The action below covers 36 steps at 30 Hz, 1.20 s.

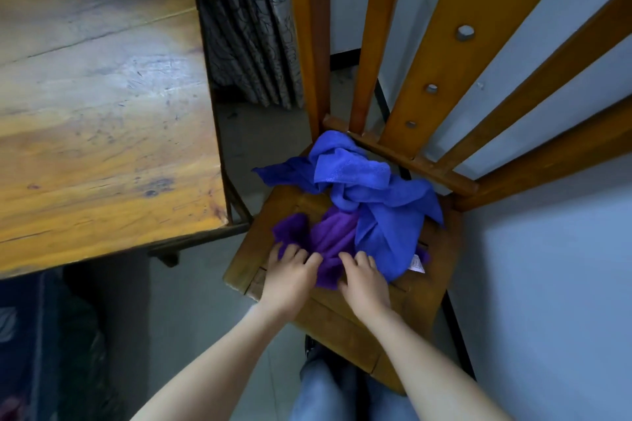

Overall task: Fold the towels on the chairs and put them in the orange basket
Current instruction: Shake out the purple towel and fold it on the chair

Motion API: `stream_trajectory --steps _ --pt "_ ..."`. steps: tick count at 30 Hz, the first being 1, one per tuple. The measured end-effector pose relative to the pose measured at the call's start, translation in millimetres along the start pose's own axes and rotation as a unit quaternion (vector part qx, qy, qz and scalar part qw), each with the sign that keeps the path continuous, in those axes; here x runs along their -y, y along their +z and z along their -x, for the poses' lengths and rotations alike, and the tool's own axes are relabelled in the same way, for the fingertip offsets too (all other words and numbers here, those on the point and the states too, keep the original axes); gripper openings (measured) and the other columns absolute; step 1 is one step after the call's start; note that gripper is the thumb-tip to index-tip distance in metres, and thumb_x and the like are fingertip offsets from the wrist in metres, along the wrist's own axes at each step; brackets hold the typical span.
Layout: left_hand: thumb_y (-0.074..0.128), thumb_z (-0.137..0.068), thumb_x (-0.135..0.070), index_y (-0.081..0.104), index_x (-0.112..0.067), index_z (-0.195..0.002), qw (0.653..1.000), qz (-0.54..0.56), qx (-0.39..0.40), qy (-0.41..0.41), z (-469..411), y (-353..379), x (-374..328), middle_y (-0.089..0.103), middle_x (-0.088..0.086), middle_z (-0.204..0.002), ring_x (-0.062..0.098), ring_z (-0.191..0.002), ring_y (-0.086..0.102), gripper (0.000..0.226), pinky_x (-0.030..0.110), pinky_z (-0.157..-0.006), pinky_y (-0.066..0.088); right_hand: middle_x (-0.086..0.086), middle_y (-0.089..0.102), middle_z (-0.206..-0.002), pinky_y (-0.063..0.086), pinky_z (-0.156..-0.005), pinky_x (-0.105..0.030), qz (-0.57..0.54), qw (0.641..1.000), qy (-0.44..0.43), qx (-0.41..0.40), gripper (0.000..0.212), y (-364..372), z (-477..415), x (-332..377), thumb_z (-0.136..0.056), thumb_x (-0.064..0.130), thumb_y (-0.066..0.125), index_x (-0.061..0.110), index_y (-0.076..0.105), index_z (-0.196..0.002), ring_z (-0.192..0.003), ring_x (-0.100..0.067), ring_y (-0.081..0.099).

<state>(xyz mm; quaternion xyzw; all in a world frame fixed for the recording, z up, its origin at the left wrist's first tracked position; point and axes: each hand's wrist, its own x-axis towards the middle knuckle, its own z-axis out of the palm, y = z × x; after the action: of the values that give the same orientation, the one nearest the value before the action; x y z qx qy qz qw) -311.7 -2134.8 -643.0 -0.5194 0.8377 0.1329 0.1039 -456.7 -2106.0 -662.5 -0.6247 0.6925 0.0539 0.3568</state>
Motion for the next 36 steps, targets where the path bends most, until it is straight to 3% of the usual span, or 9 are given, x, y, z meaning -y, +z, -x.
stream_trajectory --steps 2,5,8,10,13,15,20,25,36 --pt "0.044 -0.072 -0.025 0.068 -0.021 -0.076 0.999 0.026 -0.022 0.019 17 -18 -9 0.063 -0.002 -0.064 0.022 -0.067 0.063 0.024 0.037 -0.073 0.053 -0.006 0.045 -0.123 0.042 -0.085 -0.028 -0.013 1.000 0.005 -0.028 0.032 -15 15 6 -0.093 0.022 0.048 0.018 0.046 -0.125 -0.118 -0.023 0.041" --pt "0.041 -0.072 -0.023 0.065 -0.021 -0.076 0.998 0.035 -0.044 0.034 34 -46 -16 0.059 -0.003 -0.062 0.020 -0.059 0.060 0.025 0.029 -0.068 0.049 -0.004 0.045 -0.117 0.038 -0.079 -0.027 -0.034 0.998 -0.001 -0.049 0.022 -43 33 13 -0.092 0.021 0.050 0.016 0.052 -0.113 -0.114 -0.022 0.042" --pt "0.040 -0.071 -0.024 0.065 -0.019 -0.076 0.997 0.067 -0.037 0.003 45 -92 -20 0.057 -0.002 -0.060 0.020 -0.053 0.059 0.026 0.024 -0.056 0.048 -0.004 0.053 -0.110 0.039 -0.078 -0.030 -0.097 0.993 -0.024 -0.062 0.008 -81 52 25 -0.090 0.017 0.052 0.015 0.052 -0.097 -0.107 -0.022 0.048" --pt "0.046 -0.074 -0.019 0.067 -0.015 -0.084 0.994 0.086 -0.060 -0.029 53 -125 -23 0.060 0.003 -0.068 0.024 -0.059 0.062 0.023 0.027 -0.058 0.049 -0.002 0.058 -0.097 0.040 -0.068 -0.029 -0.150 0.986 -0.032 -0.062 0.007 -111 64 36 -0.091 0.015 0.051 0.018 0.045 -0.089 -0.094 -0.022 0.054" --pt "0.046 -0.090 -0.013 0.057 -0.012 -0.118 0.990 0.121 -0.050 -0.057 62 -169 -27 0.059 0.011 -0.105 0.030 -0.098 0.056 0.029 0.036 -0.085 0.040 0.001 0.058 -0.089 0.046 -0.066 -0.032 -0.162 0.984 -0.045 -0.066 0.002 -155 82 52 -0.094 0.017 0.048 0.017 0.046 -0.092 -0.084 -0.021 0.057" --pt "0.043 -0.094 -0.016 0.050 -0.014 -0.126 0.987 0.129 -0.074 -0.067 72 -194 -28 0.055 0.009 -0.115 0.027 -0.107 0.051 0.033 0.034 -0.090 0.035 -0.002 0.060 -0.090 0.051 -0.072 -0.037 -0.163 0.981 -0.063 -0.084 0.003 -184 96 62 -0.094 0.017 0.047 0.015 0.049 -0.095 -0.084 -0.021 0.059" --pt "0.044 -0.093 -0.017 0.050 -0.014 -0.124 0.979 0.134 -0.142 -0.049 83 -251 -29 0.056 0.010 -0.111 0.029 -0.106 0.052 0.032 0.033 -0.084 0.036 0.003 0.056 -0.082 0.048 -0.067 -0.024 -0.168 0.975 -0.084 -0.118 0.005 -243 123 82 -0.094 0.015 0.048 0.019 0.047 -0.091 -0.077 -0.014 0.056" --pt "0.045 -0.093 -0.018 0.050 -0.013 -0.123 0.971 0.127 -0.199 -0.036 94 -309 -28 0.057 0.010 -0.106 0.029 -0.097 0.055 0.030 0.028 -0.070 0.032 -0.001 0.056 -0.081 0.051 -0.070 -0.034 -0.188 0.966 -0.121 -0.132 0.006 -297 147 103 -0.093 0.015 0.049 0.019 0.047 -0.088 -0.076 -0.020 0.057" --pt "0.056 -0.087 -0.013 0.052 -0.015 -0.120 0.940 0.187 -0.283 -0.028 116 -390 -13 0.059 0.006 -0.107 0.025 -0.095 0.056 0.033 0.031 -0.078 0.045 -0.005 0.058 -0.084 0.041 -0.060 -0.025 -0.192 0.931 -0.257 -0.171 0.013 -397 203 152 -0.093 0.011 0.047 0.021 0.046 -0.084 -0.072 -0.015 0.052"
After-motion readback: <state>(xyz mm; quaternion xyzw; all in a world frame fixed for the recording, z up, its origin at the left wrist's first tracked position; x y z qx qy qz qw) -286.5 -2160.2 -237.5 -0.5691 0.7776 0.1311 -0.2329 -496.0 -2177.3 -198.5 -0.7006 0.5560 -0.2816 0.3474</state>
